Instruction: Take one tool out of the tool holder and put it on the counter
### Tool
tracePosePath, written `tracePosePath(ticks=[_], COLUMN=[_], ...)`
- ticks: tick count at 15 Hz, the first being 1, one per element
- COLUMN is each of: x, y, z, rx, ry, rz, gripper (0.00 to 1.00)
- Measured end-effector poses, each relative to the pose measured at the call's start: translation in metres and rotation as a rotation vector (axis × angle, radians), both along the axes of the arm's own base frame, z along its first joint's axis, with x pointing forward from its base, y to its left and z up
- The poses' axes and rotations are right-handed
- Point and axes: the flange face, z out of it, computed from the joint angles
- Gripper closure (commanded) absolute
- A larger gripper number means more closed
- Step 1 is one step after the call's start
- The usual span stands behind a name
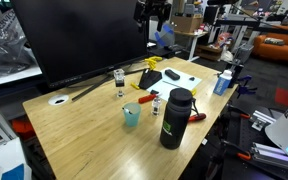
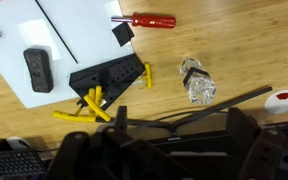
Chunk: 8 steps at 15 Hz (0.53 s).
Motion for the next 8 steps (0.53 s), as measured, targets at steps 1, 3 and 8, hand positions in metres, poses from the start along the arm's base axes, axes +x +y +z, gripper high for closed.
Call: tracePosePath(ticks=[1, 3, 8], x=[0.008, 0.023, 0.025], y=[-0.004, -0.014, -0.011], z=[-0.005, -0.013, -0.014], rx=[0.004, 0.013, 0.014], ry=[0.018, 0.042, 0.043], rz=[-0.040, -0.137, -0.137], gripper=[0.00, 0.00, 0.00])
